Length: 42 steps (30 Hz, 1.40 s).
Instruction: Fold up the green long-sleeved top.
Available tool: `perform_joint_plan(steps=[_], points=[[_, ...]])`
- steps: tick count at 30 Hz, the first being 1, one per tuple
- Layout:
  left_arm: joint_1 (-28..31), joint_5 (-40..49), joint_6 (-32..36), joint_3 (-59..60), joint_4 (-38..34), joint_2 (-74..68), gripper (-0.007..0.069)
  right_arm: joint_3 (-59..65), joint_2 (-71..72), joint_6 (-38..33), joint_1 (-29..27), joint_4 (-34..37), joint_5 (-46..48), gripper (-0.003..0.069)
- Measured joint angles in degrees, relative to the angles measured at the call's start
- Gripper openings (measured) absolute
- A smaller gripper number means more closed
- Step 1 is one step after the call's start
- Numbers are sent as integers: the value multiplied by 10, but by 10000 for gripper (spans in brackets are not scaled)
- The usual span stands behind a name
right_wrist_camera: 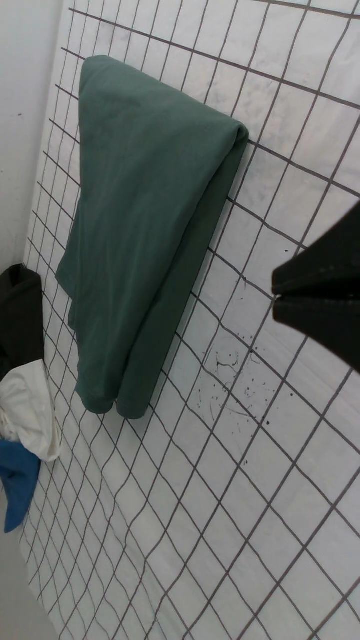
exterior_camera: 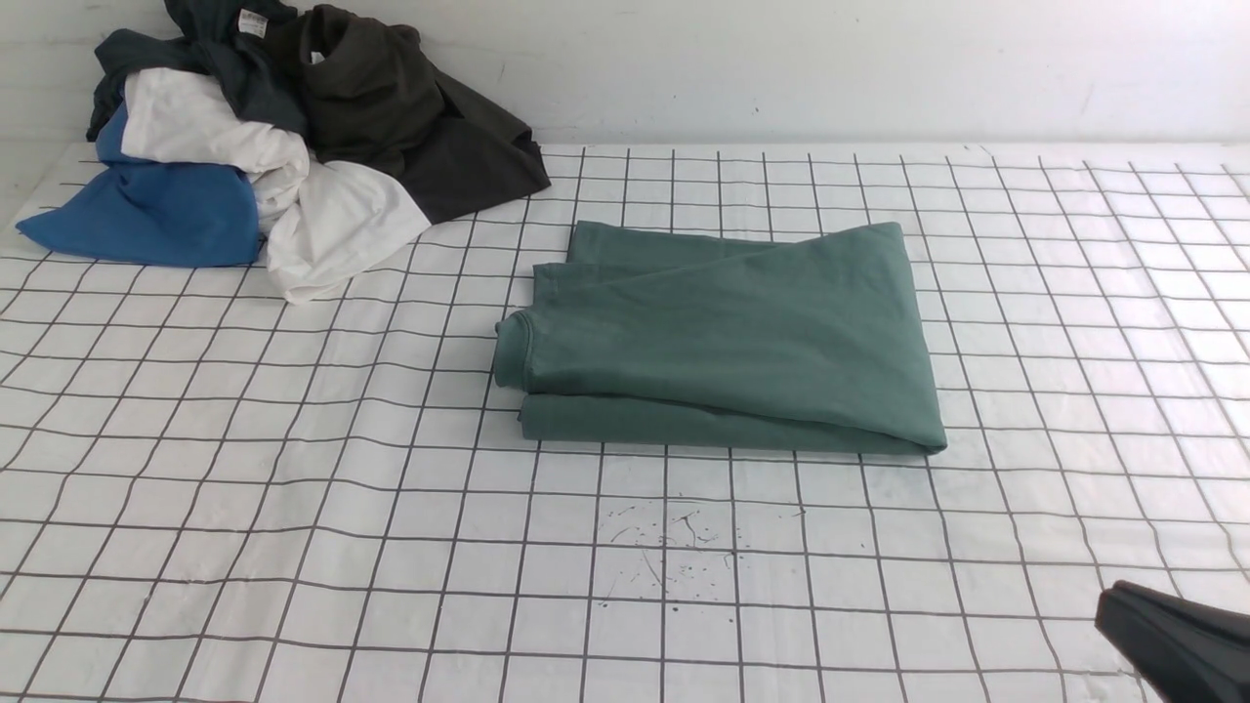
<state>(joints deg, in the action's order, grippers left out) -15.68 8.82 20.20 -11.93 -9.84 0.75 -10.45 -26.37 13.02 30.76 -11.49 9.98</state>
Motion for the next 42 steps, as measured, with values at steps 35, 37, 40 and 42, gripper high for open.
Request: perform_joint_plan(steps=[35,37,40,42], points=[[0,3,0,0,0,-2,-7,119,269,-151,-309,183,105,-11],[0,3,0,0,0,-2,-7,119,269,-151,-309,183,105,-11],[0,3,0,0,0,-2,-7,119,269,-151,-309,183,105,-11],[0,3,0,0,0,-2,-7,119,269,-151,-309,183,105,-11]])
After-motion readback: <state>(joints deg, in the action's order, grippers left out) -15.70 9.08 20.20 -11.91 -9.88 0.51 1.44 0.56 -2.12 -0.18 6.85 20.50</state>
